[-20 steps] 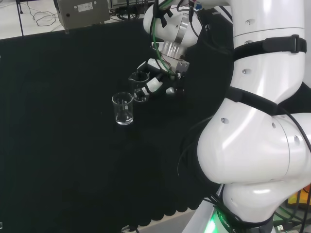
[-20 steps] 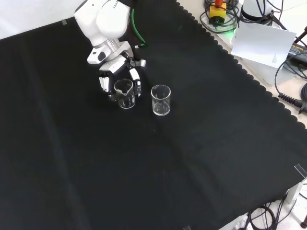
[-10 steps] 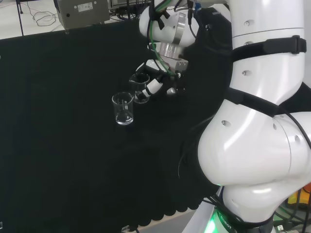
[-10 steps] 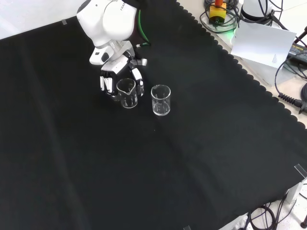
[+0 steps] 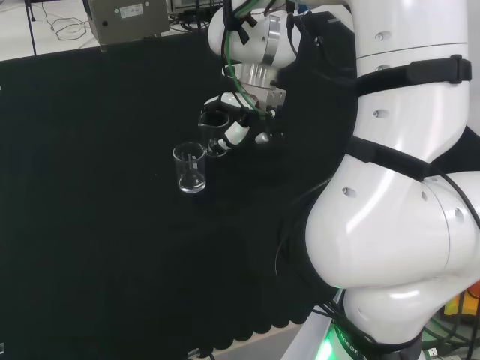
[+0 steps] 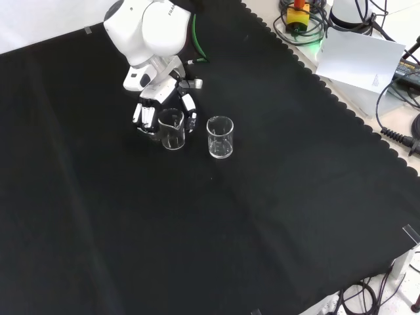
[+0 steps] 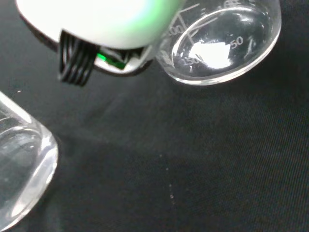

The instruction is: Place the beaker back on the table.

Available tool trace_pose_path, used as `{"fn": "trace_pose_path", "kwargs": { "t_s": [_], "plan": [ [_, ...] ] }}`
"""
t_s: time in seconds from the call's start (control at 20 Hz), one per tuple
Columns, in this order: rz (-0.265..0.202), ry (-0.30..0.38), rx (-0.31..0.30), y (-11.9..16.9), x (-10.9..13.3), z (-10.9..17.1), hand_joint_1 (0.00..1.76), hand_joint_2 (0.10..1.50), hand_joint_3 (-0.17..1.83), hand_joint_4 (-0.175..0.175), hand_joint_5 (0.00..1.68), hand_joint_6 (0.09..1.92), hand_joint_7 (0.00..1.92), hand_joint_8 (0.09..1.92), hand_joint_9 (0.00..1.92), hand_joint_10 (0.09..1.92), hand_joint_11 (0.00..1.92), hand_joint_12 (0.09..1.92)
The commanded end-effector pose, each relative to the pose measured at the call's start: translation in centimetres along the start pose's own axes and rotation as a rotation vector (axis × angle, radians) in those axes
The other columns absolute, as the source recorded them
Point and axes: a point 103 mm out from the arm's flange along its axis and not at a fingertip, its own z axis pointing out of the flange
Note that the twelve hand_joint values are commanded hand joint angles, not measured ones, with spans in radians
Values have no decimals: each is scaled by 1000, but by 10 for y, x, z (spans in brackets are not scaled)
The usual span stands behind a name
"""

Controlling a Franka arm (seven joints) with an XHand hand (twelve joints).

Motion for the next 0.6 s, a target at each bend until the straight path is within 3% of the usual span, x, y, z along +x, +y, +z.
{"fn": "trace_pose_path", "kwargs": {
  "t_s": [0.05,0.15,0.3,0.6],
  "plan": [
    [18,-11,15,-5,5,-20,964,449,752,-73,393,789,472,845,571,715,221,1427],
    [31,-20,29,-8,7,-23,937,461,708,-74,365,660,356,818,455,753,117,1464],
    [51,-25,-5,-14,10,-34,919,475,668,-76,357,551,292,812,365,797,68,1482],
    [67,-56,-81,-32,27,-84,886,488,643,-80,341,440,168,803,255,841,1,1501]
  ]
}}
